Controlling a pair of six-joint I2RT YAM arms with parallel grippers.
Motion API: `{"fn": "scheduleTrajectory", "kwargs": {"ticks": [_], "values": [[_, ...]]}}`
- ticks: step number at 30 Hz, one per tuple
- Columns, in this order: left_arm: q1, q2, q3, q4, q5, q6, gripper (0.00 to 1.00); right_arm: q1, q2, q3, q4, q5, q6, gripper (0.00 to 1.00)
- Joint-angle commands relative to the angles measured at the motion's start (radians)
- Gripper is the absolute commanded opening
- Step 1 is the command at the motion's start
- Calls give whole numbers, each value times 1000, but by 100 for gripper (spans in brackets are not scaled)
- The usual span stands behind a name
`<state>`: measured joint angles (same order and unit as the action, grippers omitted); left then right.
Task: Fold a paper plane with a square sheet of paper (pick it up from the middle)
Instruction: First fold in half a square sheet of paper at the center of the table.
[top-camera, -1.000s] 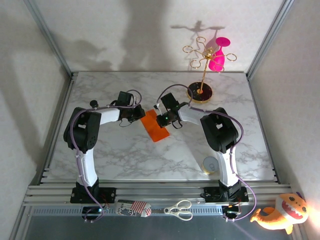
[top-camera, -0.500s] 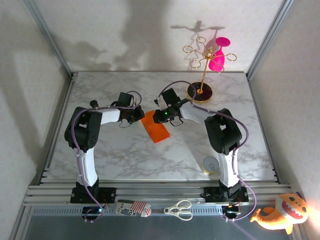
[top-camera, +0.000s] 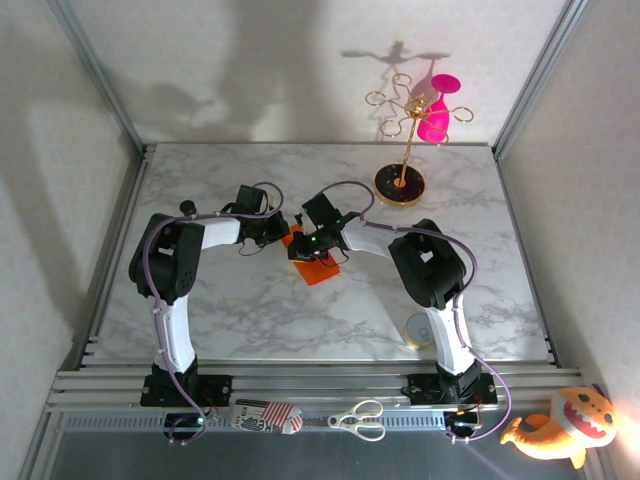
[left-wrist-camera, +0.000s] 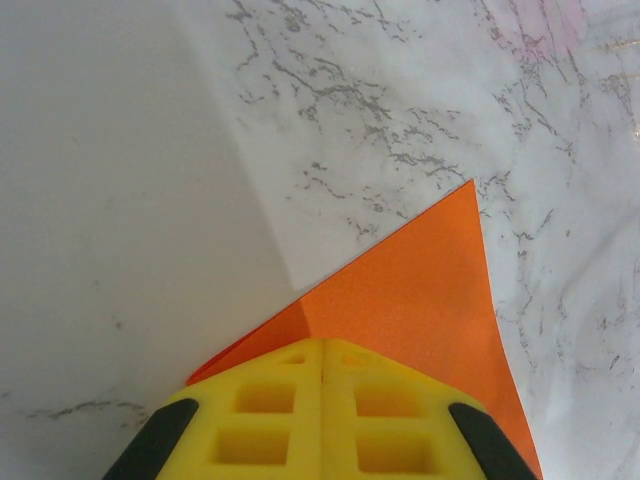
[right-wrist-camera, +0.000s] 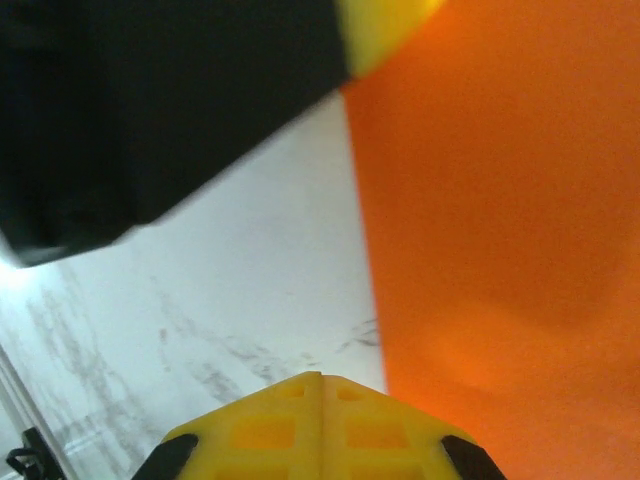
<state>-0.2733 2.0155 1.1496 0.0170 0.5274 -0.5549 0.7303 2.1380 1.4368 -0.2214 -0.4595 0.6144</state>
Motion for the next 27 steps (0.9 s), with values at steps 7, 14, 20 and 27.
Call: {"fn": "scheduleTrajectory", "kwargs": {"ticks": [7, 14, 20, 27], "values": [[1, 27, -37, -65, -83, -7, 2, 9, 44, -9, -49, 5, 26, 0], [4, 35, -37, -73, -109, 1, 1, 10, -26, -123, -87, -1, -14, 0], [5, 40, -27, -87, -112, 14, 1, 20, -134, -272, -105, -46, -43, 0], [5, 47, -4, -93, -94, 35, 3, 33, -206, -392, -101, -64, -41, 0]]}}
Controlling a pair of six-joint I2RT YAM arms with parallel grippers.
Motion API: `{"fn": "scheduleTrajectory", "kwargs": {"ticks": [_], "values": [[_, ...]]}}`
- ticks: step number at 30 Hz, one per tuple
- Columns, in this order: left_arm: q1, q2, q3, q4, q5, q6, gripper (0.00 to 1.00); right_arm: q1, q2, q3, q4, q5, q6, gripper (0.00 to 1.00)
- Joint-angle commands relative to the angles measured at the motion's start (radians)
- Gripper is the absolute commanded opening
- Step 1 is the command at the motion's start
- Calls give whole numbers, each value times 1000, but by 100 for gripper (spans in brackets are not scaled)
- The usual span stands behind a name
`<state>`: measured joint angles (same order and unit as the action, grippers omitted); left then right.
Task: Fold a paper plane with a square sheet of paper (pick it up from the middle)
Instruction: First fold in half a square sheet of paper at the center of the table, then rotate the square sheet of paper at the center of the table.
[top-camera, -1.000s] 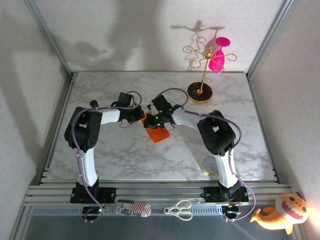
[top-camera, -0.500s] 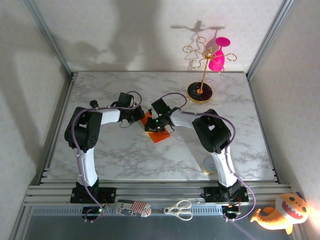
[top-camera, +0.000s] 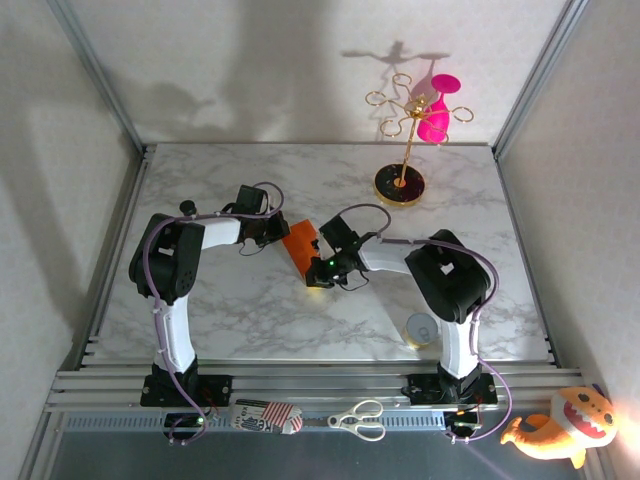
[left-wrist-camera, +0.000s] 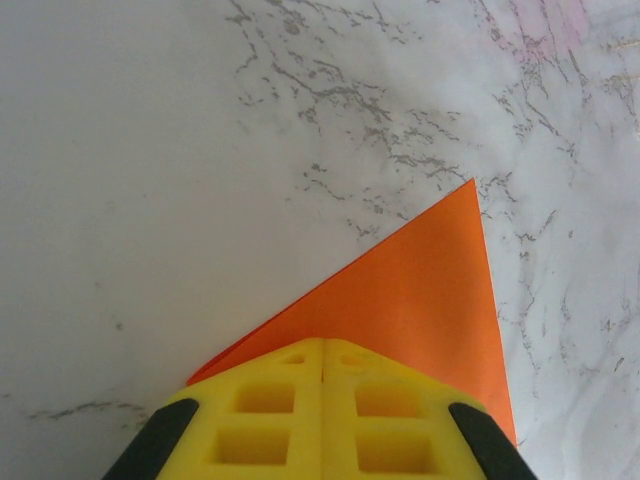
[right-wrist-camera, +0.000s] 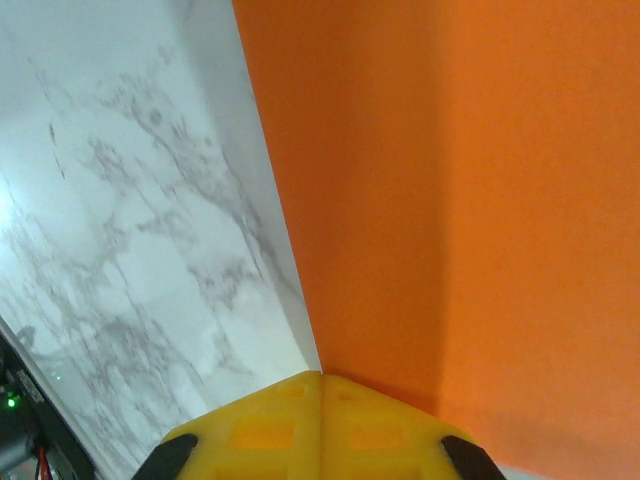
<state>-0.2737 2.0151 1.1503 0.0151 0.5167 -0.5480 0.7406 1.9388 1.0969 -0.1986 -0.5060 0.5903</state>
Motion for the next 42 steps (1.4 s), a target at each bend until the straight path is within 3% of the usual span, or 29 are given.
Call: {"fn": "scheduleTrajectory", "kwargs": {"ticks": [1, 9, 12, 19, 26, 30, 37, 42], "values": [[4, 46, -2, -92, -80, 35, 3, 22, -15, -52, -122, -14, -20, 0], [-3, -7, 77, -112, 22, 99, 14, 2, -140, 26, -1, 104, -23, 0], [-5, -56, 109, -111, 48, 92, 21, -29, -144, 42, 22, 197, -45, 8], [31, -212, 18, -71, -144, -44, 36, -41, 50, 221, -58, 275, -158, 18], [46, -324, -109, -5, -182, -157, 51, -41, 208, 372, -90, 293, -165, 25], [44, -338, -139, 14, -163, -187, 56, -41, 227, 331, -45, 328, -60, 25], [21, -279, -134, 33, -85, -203, 59, -41, 151, 154, 22, 471, 289, 25], [-10, -228, -105, 50, -20, -214, 61, -41, 63, 117, 35, 501, 358, 27]]}}
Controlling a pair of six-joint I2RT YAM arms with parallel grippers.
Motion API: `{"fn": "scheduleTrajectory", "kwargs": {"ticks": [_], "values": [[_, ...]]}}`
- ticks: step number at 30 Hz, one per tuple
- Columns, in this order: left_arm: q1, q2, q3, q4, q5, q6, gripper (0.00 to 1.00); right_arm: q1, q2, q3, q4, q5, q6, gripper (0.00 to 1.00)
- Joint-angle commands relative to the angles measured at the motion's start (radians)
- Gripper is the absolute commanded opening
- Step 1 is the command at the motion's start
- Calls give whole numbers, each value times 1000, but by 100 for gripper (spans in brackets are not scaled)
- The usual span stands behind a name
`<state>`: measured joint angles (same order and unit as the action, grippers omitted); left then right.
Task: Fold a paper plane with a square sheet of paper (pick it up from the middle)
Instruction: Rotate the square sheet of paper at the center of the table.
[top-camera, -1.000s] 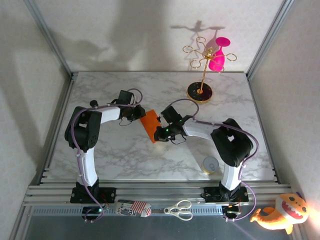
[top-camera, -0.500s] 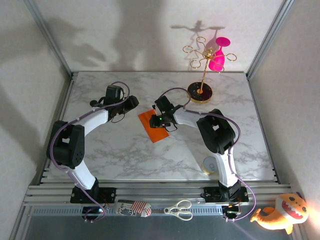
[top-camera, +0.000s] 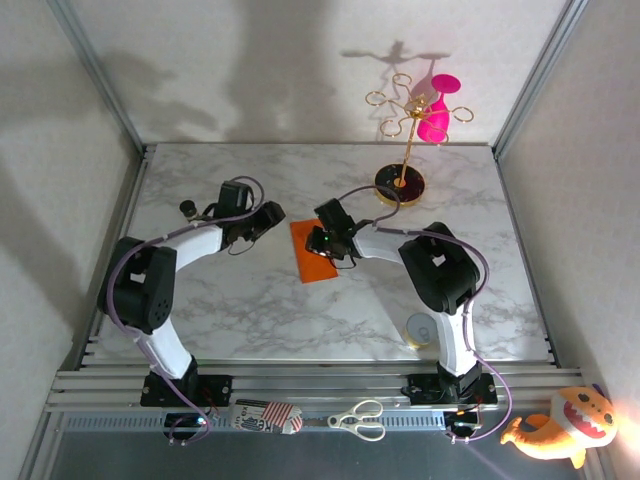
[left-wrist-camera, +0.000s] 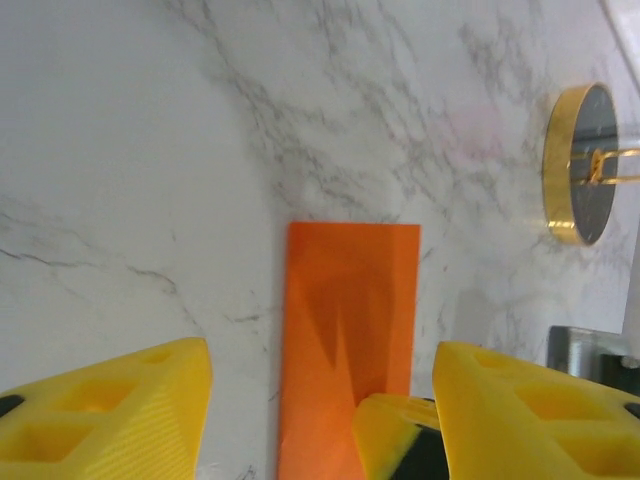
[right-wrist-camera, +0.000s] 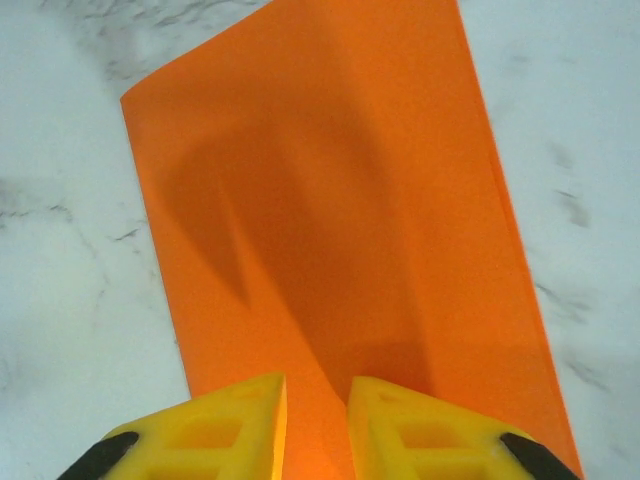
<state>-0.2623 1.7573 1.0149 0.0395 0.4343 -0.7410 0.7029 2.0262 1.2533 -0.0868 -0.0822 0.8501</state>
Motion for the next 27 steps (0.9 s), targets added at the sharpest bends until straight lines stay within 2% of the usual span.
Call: {"fn": "scheduleTrajectory", "kwargs": {"ticks": [1, 4, 7, 12, 18, 27], "values": [[-28, 38, 34, 36, 76, -28, 62, -3, -47, -49, -55, 59, 101, 29], [-45, 58, 37, 78, 125, -56, 64, -51, -147, -129, 105, -63, 116, 36], [-72, 80, 49, 106, 159, -79, 64, -75, -258, -250, 242, -127, 139, 44], [-120, 121, 78, 95, 152, -90, 61, -132, -369, -387, 235, -150, 64, 57], [-154, 189, 114, 83, 130, -89, 50, -170, -435, -451, 170, -149, -53, 72], [-173, 266, 177, 7, 78, -43, 39, -175, -400, -430, 68, -194, -106, 70]]}}
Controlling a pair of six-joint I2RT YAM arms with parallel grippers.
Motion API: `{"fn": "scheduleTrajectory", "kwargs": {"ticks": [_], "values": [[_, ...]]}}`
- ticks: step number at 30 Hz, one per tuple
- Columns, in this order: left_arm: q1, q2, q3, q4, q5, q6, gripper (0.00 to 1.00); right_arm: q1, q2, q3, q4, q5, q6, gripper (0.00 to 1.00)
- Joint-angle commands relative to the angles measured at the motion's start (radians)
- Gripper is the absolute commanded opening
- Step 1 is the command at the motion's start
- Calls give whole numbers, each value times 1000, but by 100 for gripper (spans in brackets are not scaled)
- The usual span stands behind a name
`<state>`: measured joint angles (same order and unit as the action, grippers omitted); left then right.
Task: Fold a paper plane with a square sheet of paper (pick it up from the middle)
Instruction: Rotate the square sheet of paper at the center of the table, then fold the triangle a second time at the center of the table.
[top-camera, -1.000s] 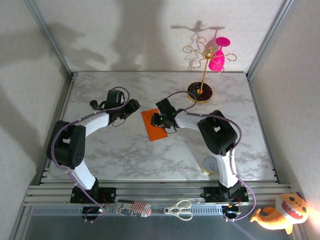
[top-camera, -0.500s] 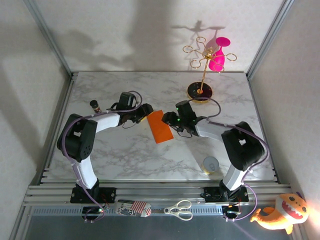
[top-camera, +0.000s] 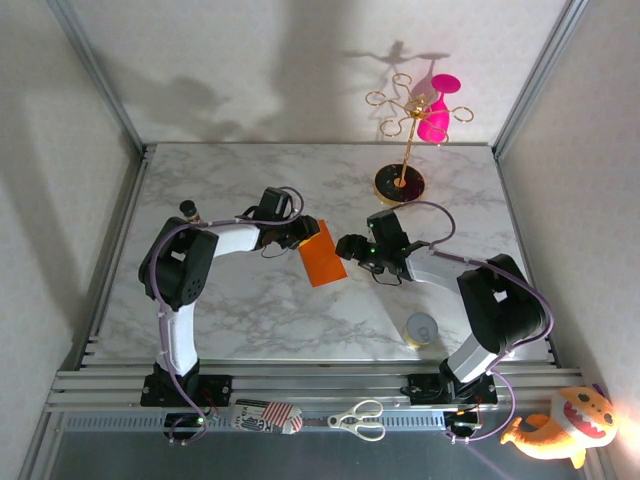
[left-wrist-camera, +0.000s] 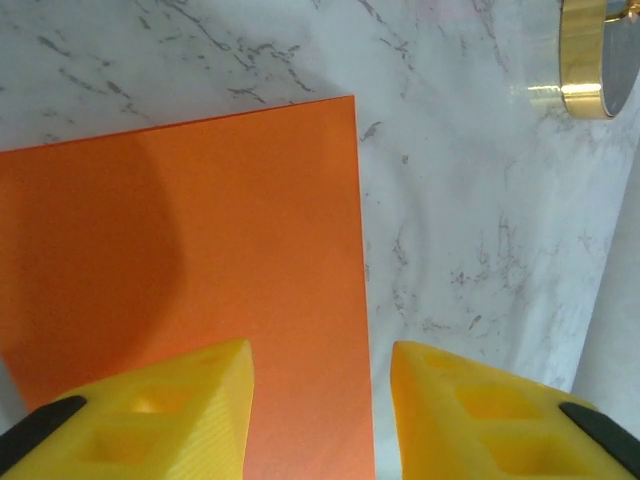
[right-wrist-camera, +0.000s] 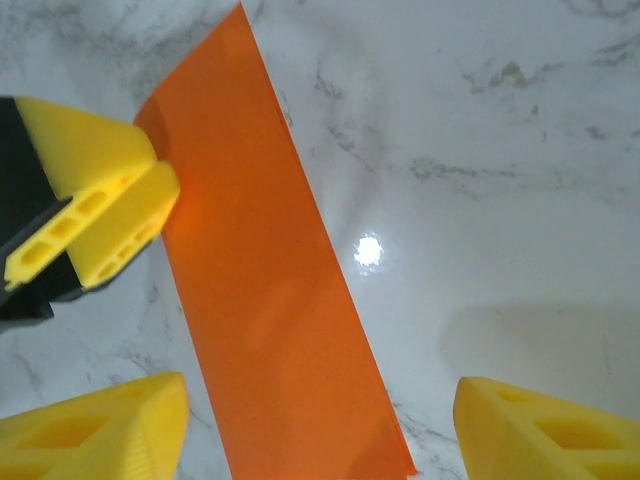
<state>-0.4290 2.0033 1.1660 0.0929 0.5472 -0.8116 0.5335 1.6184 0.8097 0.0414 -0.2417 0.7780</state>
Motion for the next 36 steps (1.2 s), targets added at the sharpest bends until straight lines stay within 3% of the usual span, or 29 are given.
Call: {"fn": "scheduleTrajectory", "kwargs": {"ticks": [1, 9, 22, 36], "values": [[-7, 25, 23, -54, -43, 34, 38, -5, 12, 14, -67, -42, -33, 69], [-8, 52, -9, -67, -55, 54, 35, -4, 61, 19, -88, -141, -9, 54], [-8, 58, -11, -68, -50, 63, 34, -4, 110, 40, -104, -180, 0, 36], [-8, 63, -11, -64, -43, 62, 32, -1, 131, 59, -79, -212, 13, 27]]}}
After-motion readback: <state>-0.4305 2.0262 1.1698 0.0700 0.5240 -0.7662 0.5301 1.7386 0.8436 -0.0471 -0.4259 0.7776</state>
